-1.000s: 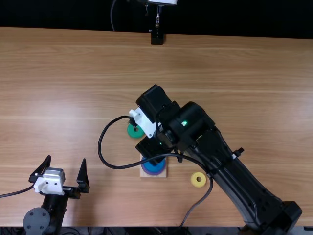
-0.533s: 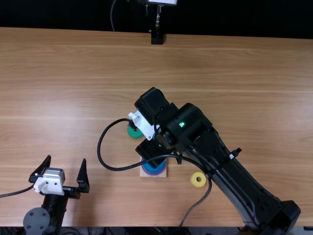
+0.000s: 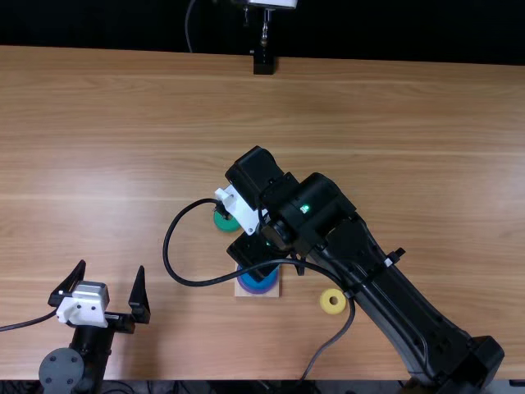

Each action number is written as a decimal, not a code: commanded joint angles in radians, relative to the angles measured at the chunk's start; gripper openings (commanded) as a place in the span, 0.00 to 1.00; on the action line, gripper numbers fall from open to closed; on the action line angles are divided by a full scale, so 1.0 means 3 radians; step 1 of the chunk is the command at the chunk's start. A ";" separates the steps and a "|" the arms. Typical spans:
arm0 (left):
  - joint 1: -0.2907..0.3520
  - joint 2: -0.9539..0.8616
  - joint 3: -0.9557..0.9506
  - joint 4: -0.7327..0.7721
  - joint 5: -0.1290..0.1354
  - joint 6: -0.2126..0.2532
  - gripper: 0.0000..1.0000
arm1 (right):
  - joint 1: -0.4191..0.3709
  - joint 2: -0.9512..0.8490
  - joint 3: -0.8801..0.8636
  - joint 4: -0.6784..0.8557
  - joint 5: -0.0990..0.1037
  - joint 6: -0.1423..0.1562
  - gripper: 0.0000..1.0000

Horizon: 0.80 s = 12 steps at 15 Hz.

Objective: Build the Hanoi tower: stack the rings onto the peg from bottom to top in this color order: purple, dark blue, light blue, dark green, light green, yellow, orange.

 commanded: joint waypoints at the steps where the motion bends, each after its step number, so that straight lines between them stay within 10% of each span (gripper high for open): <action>1: -0.0001 -0.0039 -0.0144 -0.0016 0.0052 0.0034 1.00 | 0.0039 0.0024 -0.0048 0.0006 -0.0027 0.0017 0.18; 7: -0.0001 -0.0039 -0.0144 -0.0016 0.0052 0.0034 1.00 | 0.0034 0.0019 -0.0053 0.0006 -0.0009 0.0005 1.00; 12: -0.0007 -0.0039 -0.0144 -0.0016 0.0052 0.0034 1.00 | 0.0034 0.0019 -0.0053 0.0012 -0.0015 0.0005 1.00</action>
